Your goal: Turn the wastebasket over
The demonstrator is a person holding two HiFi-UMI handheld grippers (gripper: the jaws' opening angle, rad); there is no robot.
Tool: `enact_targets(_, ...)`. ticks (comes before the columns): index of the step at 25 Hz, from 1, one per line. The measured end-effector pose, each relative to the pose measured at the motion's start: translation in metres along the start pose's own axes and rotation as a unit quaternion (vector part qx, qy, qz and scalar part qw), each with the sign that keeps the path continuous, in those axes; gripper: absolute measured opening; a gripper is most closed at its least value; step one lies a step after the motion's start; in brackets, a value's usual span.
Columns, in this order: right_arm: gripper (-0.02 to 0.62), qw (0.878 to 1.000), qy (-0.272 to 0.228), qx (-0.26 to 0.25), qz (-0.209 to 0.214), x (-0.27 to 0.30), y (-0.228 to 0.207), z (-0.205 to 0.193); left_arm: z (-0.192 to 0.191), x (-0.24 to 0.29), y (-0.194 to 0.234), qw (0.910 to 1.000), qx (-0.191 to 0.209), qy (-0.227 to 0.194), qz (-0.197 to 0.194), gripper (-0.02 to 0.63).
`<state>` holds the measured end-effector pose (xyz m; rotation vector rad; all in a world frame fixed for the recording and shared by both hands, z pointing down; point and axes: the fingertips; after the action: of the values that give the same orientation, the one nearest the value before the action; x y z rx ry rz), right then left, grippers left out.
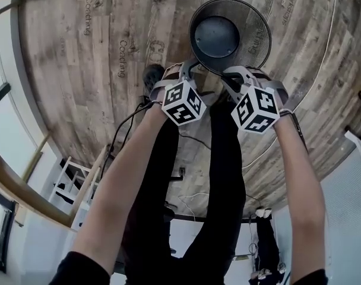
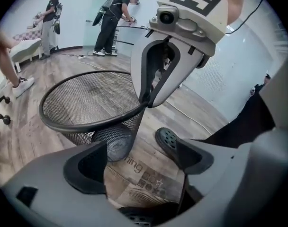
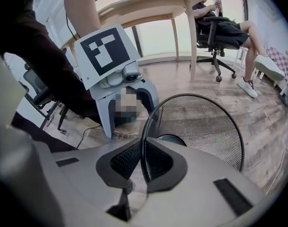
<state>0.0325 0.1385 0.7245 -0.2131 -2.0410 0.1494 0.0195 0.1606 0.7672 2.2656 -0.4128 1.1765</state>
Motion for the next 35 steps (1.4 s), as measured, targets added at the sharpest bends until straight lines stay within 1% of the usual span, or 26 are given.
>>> enact_targets(3,0.055,1.000,0.005,-0.004,0.006,0.007,0.008,-0.001,-0.008,0.002,-0.004,1.0000,0.005,0.008,0.001,0.483)
enact_targets(6,0.055,1.000,0.009,-0.002,0.014,0.015,0.017,-0.004,-0.016,0.004,-0.007,0.9999,0.000,0.014,-0.002,0.482)
enact_targets(15,0.060,0.999,0.025,-0.007,0.019,0.033,0.037,-0.012,-0.032,0.009,-0.017,0.9995,0.001,0.029,-0.008,0.482)
enact_targets(19,0.061,0.999,0.034,0.007,0.030,0.035,0.041,-0.016,-0.034,0.009,-0.020,0.9994,0.006,0.032,-0.007,0.482)
enact_targets(23,0.061,0.999,0.037,0.012,0.035,0.034,0.041,-0.014,-0.039,0.005,-0.017,0.9994,0.002,0.035,0.001,0.482)
enact_targets(29,0.060,0.999,0.030,0.025,0.029,0.008,0.042,-0.001,-0.045,-0.022,-0.019,0.9987,-0.009,0.049,0.013,0.482)
enact_targets(32,0.060,0.999,0.036,0.028,0.021,-0.015,0.043,0.004,-0.035,-0.046,-0.020,0.9986,-0.025,0.038,0.026,0.482)
enact_targets(35,0.060,0.998,0.036,0.043,0.010,-0.045,0.041,0.013,-0.017,-0.075,-0.021,0.9983,-0.035,0.020,0.041,0.482)
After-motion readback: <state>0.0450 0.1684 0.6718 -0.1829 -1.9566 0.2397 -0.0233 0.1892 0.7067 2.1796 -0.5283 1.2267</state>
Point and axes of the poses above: the fingertips, and each gripper's own axes: x forward along the fingers, y to its left, z out of its top, and after that the axes turned 1 degree about -z, right-handed
